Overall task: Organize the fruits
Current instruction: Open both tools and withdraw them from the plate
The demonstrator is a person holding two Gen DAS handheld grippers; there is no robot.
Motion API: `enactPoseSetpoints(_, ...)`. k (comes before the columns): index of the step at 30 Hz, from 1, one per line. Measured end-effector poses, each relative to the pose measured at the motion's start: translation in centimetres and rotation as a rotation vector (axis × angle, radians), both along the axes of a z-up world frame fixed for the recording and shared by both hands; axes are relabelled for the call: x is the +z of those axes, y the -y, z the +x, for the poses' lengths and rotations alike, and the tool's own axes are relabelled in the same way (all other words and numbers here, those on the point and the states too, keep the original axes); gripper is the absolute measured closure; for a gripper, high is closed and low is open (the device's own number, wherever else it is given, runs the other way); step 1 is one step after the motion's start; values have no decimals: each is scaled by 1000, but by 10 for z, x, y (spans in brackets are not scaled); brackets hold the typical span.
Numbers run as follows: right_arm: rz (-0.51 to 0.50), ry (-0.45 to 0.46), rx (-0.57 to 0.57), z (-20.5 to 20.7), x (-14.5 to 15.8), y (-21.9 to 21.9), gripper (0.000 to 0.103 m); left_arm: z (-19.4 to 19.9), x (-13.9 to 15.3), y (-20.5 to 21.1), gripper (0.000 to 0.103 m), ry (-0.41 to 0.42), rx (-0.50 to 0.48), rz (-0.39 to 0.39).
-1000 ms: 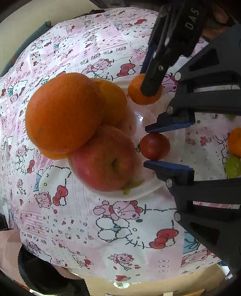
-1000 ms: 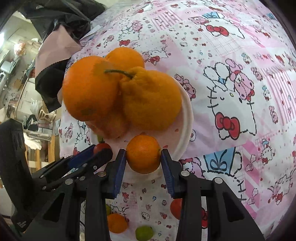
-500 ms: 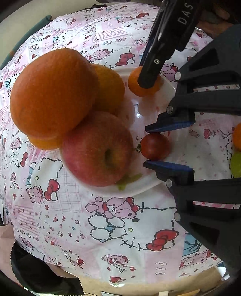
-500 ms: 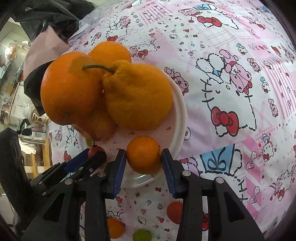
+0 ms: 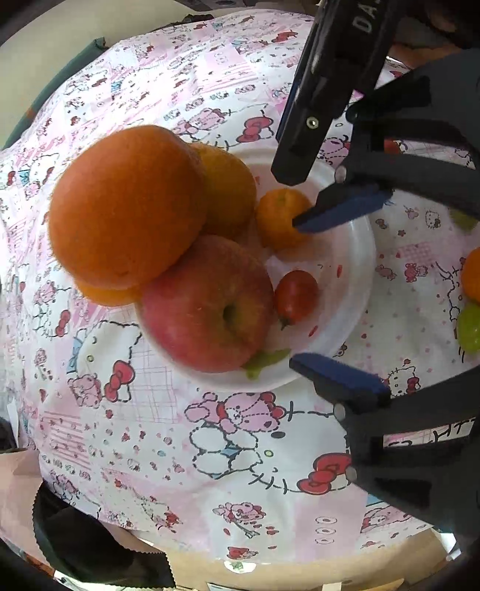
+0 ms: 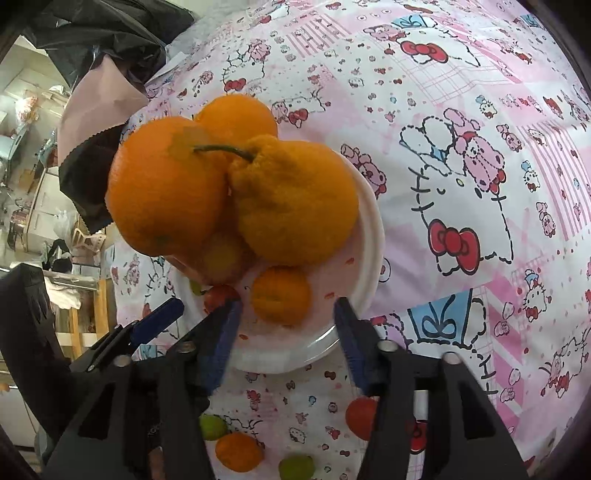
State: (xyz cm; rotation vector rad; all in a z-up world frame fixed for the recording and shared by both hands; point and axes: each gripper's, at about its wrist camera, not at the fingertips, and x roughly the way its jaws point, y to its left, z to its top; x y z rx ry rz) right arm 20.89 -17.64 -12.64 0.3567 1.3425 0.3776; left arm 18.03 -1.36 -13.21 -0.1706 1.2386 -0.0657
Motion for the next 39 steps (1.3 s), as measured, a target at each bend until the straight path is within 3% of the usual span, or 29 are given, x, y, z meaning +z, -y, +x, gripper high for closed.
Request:
enactPoseSetpoints(2, 14, 1, -10, -1, 4, 3, 37, -2, 3, -2, 29, 4, 13, 1)
enactPoseSetpoints(8, 17, 40, -36, -8, 22, 10, 19, -7, 11, -5, 29, 25, 33, -36)
enactPoseSetpoints(18, 32, 99, -29, -31, 50, 18, 17, -29, 41, -11, 29, 100, 41, -34)
enactPoseSetpoints(23, 17, 172, -14, -48, 70, 24, 17, -43, 62, -16, 29, 147, 45, -10)
enactPoseSetpoints(32, 36, 193, -28, -83, 84, 42, 17, -82, 87, -47, 29, 137, 112, -1)
enactPoseSetpoints(39, 25, 205, -25, -115, 87, 51, 17, -107, 87, -55, 29, 101, 134, 2)
